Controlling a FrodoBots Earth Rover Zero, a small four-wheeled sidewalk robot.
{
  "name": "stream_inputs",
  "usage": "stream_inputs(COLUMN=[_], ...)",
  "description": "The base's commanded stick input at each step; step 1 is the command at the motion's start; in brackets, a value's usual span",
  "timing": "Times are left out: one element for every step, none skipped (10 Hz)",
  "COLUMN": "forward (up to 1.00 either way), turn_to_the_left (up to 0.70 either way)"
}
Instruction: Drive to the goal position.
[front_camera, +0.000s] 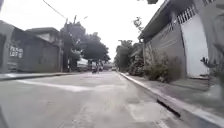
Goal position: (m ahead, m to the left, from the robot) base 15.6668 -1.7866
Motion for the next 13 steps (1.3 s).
stream_inputs(forward=[0.70,0.70,0.70,0.70,0.70,0.70,0.70,0.70,0.70,0.70,0.70,0.70,0.70], turn_to_the_left=[-0.03,-0.03,-0.03,-0.03,-0.03,-0.03,-0.03,-0.03,-0.03,-0.03,-0.23,-0.35,-0.35])
